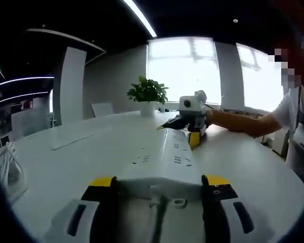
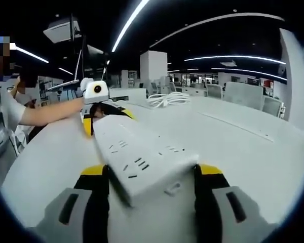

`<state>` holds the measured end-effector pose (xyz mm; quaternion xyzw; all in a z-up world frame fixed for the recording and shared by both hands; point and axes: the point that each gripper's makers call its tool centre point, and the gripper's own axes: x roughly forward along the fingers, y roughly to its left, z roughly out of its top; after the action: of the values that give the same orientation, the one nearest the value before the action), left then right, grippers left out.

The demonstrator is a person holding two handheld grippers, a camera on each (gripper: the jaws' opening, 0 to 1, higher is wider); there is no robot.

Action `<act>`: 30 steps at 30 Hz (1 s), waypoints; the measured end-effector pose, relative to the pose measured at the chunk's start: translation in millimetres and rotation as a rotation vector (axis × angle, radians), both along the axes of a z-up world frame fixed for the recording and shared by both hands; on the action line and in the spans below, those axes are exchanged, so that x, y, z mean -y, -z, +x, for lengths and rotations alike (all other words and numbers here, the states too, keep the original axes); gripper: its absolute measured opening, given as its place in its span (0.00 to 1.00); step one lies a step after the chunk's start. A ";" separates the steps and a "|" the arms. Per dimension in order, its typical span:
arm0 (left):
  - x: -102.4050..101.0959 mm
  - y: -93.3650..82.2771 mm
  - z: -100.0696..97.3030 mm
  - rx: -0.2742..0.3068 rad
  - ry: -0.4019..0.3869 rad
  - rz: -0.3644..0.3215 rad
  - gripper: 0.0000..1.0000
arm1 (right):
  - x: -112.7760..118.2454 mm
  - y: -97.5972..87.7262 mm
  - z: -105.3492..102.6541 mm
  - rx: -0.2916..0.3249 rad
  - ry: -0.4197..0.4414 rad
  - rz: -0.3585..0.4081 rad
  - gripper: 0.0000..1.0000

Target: Straighten the power strip on the desk, plug the charger into it

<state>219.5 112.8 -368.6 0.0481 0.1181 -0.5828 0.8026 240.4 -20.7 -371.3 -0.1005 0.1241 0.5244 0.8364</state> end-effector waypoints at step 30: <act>1.5 0.5 -4.6 0.000 0.024 -0.001 0.69 | 9.2 -0.2 -17.9 -0.018 -0.039 -0.036 0.61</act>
<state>214.9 111.4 -369.1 0.0493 0.1172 -0.5924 0.7956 222.5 -29.9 -371.1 -0.1133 0.1390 0.5392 0.8229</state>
